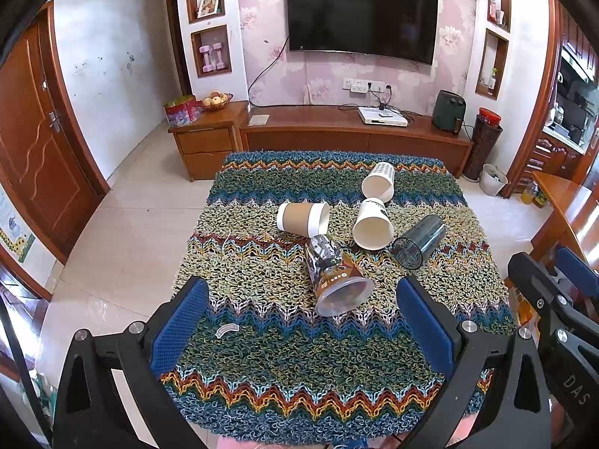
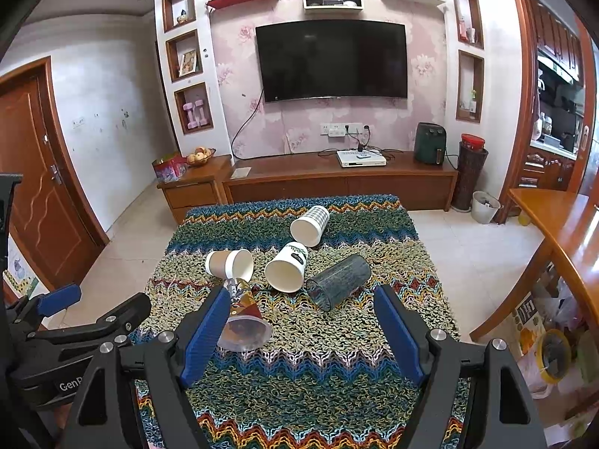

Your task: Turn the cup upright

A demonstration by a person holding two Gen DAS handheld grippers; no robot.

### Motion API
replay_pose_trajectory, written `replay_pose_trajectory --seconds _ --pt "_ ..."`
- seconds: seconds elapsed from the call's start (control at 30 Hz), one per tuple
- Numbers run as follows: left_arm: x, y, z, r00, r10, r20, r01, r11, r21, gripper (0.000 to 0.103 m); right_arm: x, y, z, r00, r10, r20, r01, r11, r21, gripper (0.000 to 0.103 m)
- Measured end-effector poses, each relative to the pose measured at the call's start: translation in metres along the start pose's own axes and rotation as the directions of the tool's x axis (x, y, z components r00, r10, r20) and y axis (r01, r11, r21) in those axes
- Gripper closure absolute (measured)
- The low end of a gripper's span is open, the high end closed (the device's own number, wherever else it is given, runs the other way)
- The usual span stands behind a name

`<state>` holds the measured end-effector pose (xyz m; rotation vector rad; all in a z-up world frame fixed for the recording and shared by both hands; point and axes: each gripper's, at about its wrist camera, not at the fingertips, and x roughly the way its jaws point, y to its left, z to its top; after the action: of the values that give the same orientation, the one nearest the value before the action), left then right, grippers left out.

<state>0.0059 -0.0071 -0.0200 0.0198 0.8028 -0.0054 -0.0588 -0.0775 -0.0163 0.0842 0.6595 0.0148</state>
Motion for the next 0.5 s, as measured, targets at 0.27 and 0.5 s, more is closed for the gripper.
replay_pose_trajectory --seconds 0.27,0.5 --pt "0.0071 -0.002 -0.0001 1.0 -0.002 -0.009 0.002 1.0 0.002 0.002 0.0074 0.0016 -0.0002 1.0 -0.002 -0.009 0.002 1.0 -0.002 0.023" --pt "0.0098 -0.0017 -0.0001 1.0 -0.005 -0.015 0.005 1.0 0.003 0.002 0.0091 0.0007 -0.0004 1.0 0.0 -0.016 0.0 1.0 -0.002 0.023"
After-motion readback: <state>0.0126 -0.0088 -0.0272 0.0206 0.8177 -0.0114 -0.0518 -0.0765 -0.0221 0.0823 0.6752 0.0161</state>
